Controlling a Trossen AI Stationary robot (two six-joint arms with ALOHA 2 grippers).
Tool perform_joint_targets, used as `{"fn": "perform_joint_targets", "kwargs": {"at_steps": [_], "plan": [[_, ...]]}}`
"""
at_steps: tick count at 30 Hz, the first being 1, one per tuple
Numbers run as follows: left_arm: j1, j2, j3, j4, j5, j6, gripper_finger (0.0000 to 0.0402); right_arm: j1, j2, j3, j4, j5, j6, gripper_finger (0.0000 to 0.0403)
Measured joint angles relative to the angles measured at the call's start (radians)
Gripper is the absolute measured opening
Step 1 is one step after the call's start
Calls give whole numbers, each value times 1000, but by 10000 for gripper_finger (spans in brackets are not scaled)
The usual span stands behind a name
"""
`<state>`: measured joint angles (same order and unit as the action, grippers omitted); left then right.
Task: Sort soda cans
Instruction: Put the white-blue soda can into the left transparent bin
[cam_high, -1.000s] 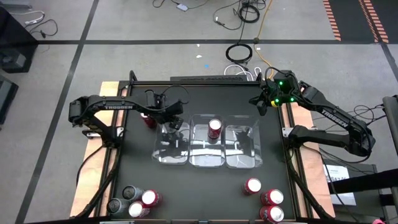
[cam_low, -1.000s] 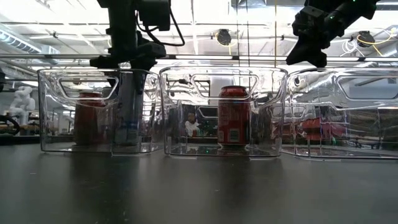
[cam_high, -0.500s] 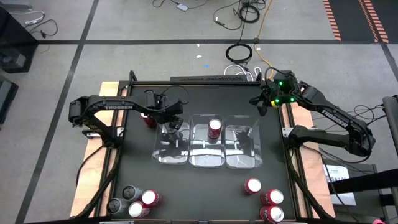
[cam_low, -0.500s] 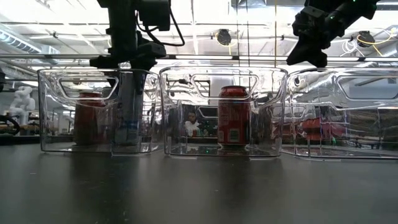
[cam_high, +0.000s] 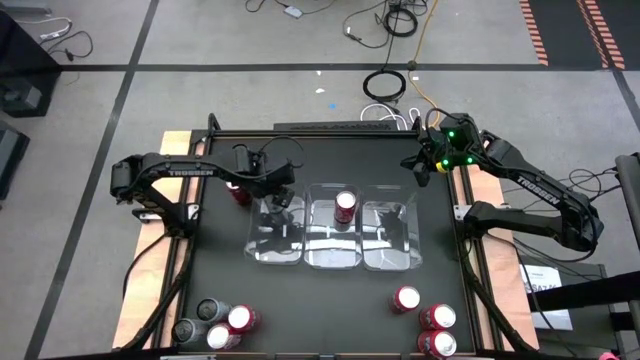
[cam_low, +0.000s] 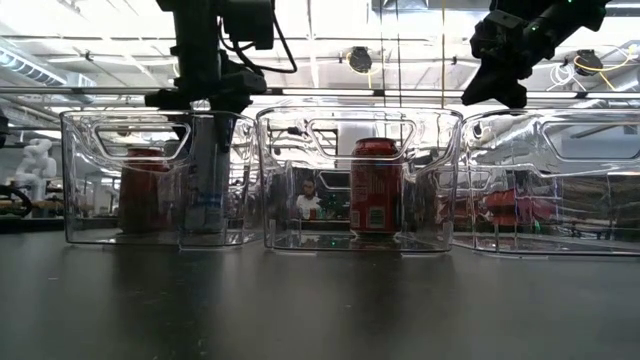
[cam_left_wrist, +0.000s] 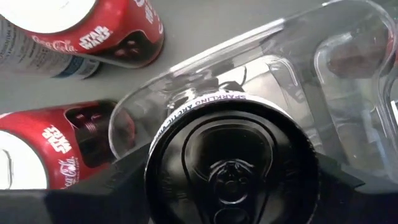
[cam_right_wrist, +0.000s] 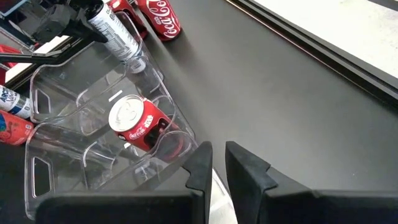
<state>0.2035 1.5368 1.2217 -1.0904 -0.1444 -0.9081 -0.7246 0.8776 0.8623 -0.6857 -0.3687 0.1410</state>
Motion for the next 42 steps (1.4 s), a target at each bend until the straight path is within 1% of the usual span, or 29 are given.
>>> {"fn": "perform_joint_targets", "kwargs": {"at_steps": [6, 9, 15, 21, 24, 27, 30, 34, 36, 38, 42], "plan": [[0, 0, 0, -3, -18, 0, 357, 0, 0, 0, -1, -3, 0, 36], [2, 0, 0, -2, -19, 0, 372, 0, 0, 0, -1, -4, 1, 36], [11, 1, 48, -6, 11, -1, 375, 0, 0, 0, -10, -4, 1, 36], [12, 1, 170, -95, 6, 37, 375, 0, 0, 0, -10, -3, 0, 36], [20, 1, 239, -147, -10, 97, 375, 0, 0, 0, -10, -3, 0, 36], [39, 1, 303, -190, -30, 208, 375, 0, 0, 0, -10, -3, 0, 36], [57, 1, 362, -196, -44, 234, 375, 0, 0, 0, -10, -3, 0, 36], [60, 0, 406, -197, -10, 341, 375, 0, 0, 0, -9, -3, 0, 36], [67, -1, 414, -198, -8, 360, 375, 0, 0, 0, -9, -3, 0, 36], [98, -22, 403, -200, -7, 383, 375, 0, 0, 0, -7, -3, 1, 36], [201, -117, 337, -198, 2, 440, 375, 0, 0, 0, -6, 1, 10, 36]]}}
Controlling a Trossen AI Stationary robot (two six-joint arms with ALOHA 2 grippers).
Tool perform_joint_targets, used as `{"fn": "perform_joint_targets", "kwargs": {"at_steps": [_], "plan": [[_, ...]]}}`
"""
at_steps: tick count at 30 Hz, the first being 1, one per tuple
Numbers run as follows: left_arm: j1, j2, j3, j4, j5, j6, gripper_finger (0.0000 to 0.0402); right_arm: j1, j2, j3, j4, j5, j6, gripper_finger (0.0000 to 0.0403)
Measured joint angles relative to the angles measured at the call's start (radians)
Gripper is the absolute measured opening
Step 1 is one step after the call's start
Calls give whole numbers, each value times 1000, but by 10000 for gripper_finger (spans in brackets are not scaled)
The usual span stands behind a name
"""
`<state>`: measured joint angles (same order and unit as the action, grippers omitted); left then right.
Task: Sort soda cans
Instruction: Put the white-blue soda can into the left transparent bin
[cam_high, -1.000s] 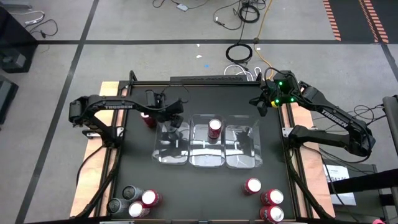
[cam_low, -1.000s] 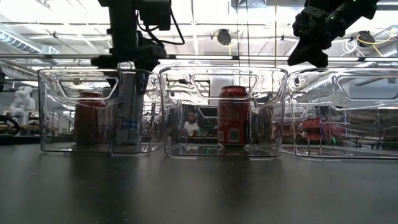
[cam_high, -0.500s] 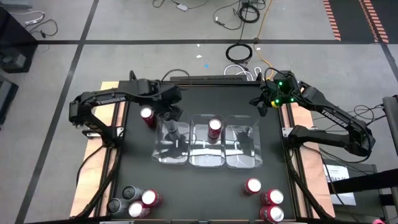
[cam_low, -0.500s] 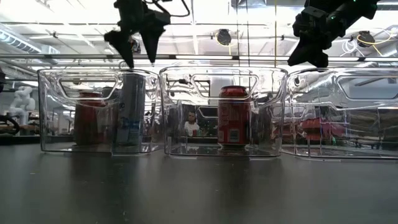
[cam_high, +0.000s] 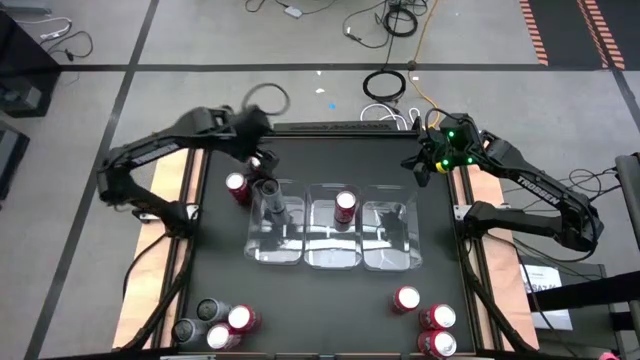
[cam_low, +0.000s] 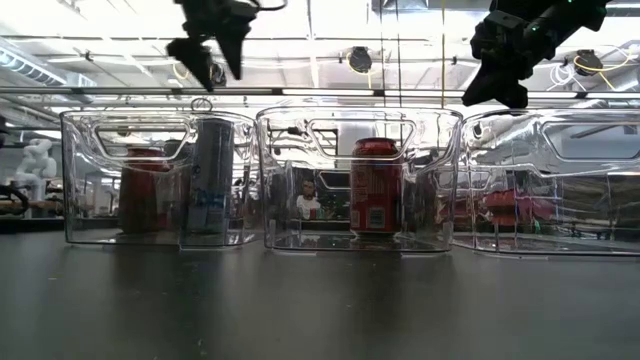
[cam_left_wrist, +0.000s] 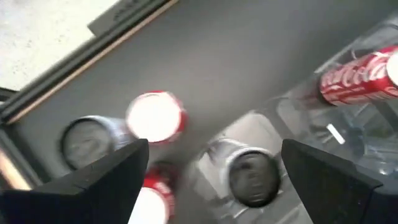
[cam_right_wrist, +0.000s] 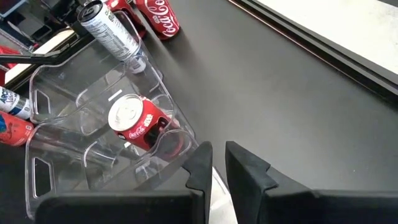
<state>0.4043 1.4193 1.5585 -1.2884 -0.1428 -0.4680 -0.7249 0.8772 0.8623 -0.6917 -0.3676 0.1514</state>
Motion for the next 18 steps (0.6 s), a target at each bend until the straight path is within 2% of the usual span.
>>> {"fn": "perform_joint_targets", "kwargs": {"at_steps": [6, 10, 18], "plan": [[208, -181, -144, 102, 40, 87, 375, 0, 0, 0, 16, 1, 30, 36], [319, -234, -203, 126, 56, 109, 375, 0, 0, 0, 50, 0, 47, 36], [344, -207, -258, 128, 27, 137, 375, 0, 0, 0, 90, 1, 76, 36]]}}
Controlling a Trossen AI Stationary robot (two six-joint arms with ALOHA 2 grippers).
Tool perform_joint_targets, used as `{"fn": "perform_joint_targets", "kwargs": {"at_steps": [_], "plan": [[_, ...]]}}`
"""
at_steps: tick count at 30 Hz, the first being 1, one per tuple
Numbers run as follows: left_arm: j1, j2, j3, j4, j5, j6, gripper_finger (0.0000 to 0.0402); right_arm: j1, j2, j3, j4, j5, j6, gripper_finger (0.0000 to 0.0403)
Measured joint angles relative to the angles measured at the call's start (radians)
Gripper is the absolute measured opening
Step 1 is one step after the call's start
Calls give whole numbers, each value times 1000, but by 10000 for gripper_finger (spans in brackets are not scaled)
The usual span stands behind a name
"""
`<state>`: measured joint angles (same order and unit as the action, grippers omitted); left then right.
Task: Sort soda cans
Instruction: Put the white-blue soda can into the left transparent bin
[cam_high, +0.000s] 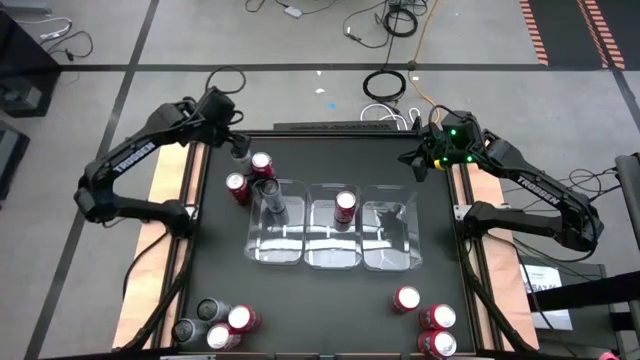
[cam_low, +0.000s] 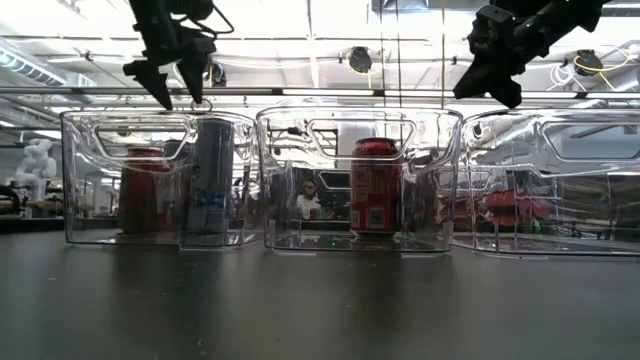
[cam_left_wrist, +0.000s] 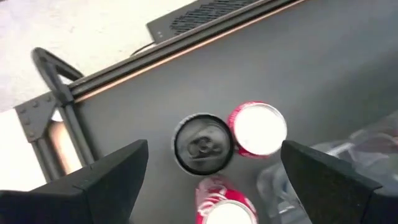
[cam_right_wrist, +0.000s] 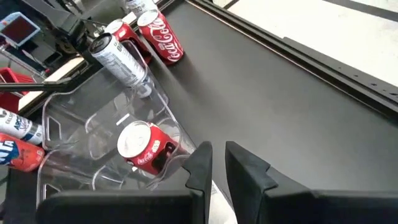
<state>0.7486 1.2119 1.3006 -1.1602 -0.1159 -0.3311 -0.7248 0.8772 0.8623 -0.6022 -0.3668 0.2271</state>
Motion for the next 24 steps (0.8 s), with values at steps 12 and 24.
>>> {"fn": "perform_joint_targets", "kwargs": {"at_steps": [12, 24], "plan": [[0, 108, 0, 2, -32, -34, 375, 0, 0, 0, 0, 0, 16, 36], [4, 181, 1, -1, -11, -38, 375, 0, 0, 0, -1, 0, 16, 36]]}}
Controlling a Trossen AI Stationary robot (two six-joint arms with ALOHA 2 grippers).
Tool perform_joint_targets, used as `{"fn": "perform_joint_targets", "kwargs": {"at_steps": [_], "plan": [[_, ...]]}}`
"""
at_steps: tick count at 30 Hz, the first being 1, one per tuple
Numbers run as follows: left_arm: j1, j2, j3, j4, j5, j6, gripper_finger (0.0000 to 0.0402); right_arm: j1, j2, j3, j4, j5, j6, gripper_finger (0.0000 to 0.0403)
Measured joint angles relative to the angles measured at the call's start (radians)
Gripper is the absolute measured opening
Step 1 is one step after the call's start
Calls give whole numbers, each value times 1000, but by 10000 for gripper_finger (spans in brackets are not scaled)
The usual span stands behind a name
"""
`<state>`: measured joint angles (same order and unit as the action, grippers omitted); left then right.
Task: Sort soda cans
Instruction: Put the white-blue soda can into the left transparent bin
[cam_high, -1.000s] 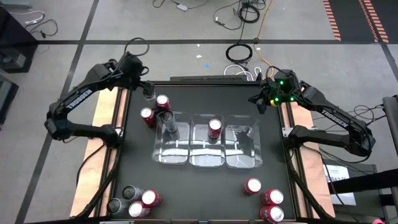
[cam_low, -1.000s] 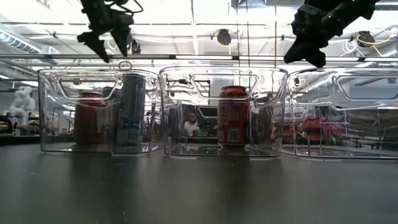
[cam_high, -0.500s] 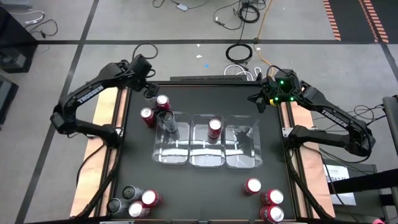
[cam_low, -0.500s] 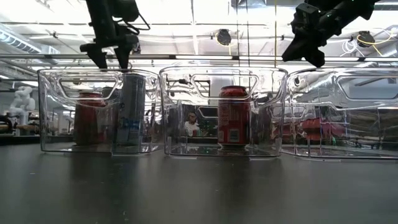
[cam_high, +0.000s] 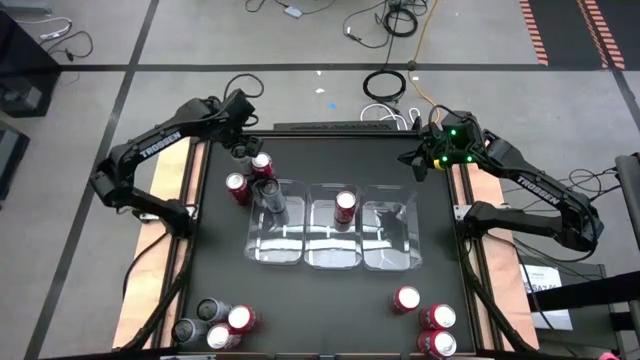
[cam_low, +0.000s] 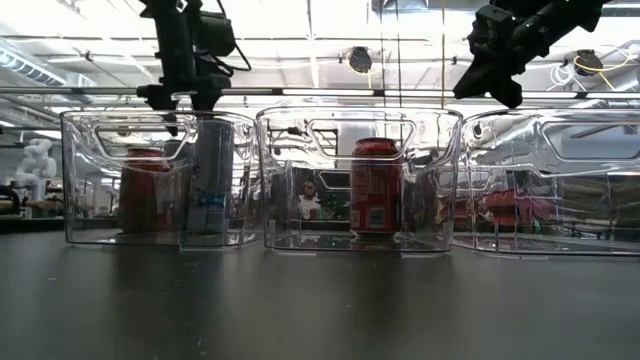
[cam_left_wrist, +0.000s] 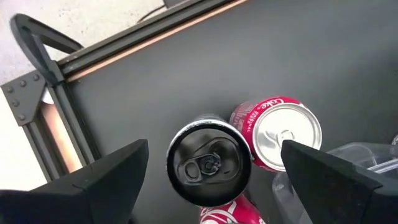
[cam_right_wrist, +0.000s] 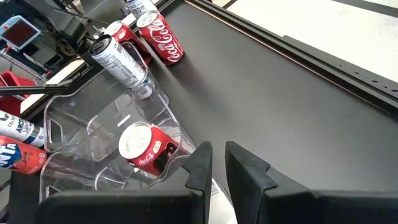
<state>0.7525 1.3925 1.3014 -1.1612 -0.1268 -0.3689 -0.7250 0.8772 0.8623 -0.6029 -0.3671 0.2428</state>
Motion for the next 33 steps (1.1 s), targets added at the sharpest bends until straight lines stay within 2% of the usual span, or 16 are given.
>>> {"fn": "perform_joint_targets", "kwargs": {"at_steps": [19, 28, 33], "plan": [[12, 117, 0, -74, 20, 17, 372, 0, 0, 0, -1, 0, 0, 36], [45, 128, 0, -86, 24, 19, 329, 0, 0, 0, -1, 0, -1, 36], [52, 128, 0, -86, 84, 37, 313, 0, 0, 0, -1, 0, -4, 36]]}}
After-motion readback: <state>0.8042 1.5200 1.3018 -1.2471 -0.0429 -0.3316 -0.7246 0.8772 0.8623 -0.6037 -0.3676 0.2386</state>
